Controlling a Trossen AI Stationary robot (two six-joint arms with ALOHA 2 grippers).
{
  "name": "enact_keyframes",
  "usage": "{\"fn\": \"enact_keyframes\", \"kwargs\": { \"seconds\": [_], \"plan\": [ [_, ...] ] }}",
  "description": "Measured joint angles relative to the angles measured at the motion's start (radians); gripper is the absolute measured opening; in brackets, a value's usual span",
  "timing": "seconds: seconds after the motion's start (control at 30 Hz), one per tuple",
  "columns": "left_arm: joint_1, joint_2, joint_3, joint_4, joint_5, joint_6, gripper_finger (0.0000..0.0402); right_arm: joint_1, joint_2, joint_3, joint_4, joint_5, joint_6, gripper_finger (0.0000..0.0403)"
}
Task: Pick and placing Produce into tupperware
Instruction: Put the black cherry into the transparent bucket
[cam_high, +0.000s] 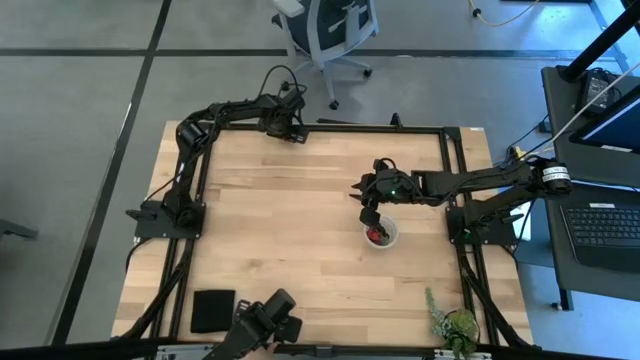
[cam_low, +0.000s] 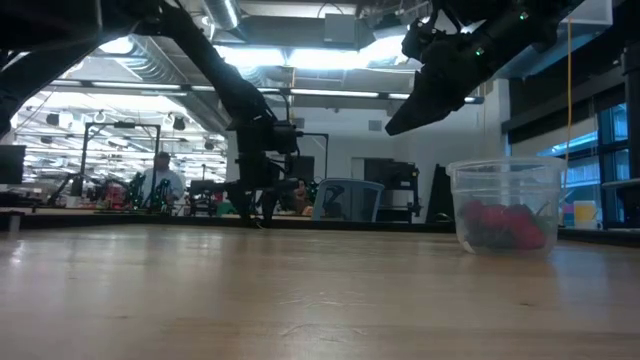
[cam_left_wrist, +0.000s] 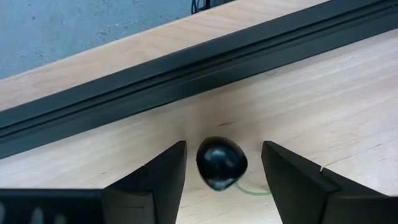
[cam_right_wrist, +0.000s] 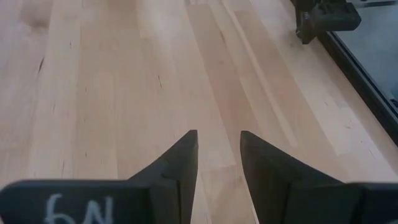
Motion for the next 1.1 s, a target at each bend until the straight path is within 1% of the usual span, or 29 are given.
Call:
{"fn": "enact_keyframes", "kwargs": {
  "seconds": [0.1,0.37,0.47,0.57,0.73,0.9,1.0,1.1],
  "plan": [
    [0.000,0.000,0.000,0.000,0.000,0.000,0.0187,0.000,0.000,0.000,0.000,0.000,0.001,0.0123],
    [0.000,0.000,0.000,-0.001,0.000,0.005,0.0122,0.000,0.000,0.000,0.000,0.000,0.002,0.0123],
    [0.000,0.000,0.000,-0.001,0.000,0.016,0.0107,0.000,0.000,0.000,0.000,0.000,0.002,0.0123],
    [0.000,0.000,0.000,0.003,0.000,0.040,0.0104,0.000,0.000,0.000,-0.001,0.000,0.003,0.0123],
    [-0.002,-0.015,-0.001,0.005,0.002,0.139,0.0120,0.000,0.000,0.000,-0.001,0.000,0.006,0.0123],
    [-0.007,-0.109,-0.001,0.013,0.012,0.193,0.0112,0.000,0.000,0.000,-0.001,0.000,0.030,0.0123],
    [-0.024,-0.196,0.000,0.027,0.023,0.231,0.0103,0.000,0.000,0.000,0.000,0.000,0.035,0.0123],
    [-0.071,-0.299,0.001,0.063,0.040,0.291,0.0107,0.000,0.000,0.000,0.011,0.000,0.035,0.0123]
  ]
}}
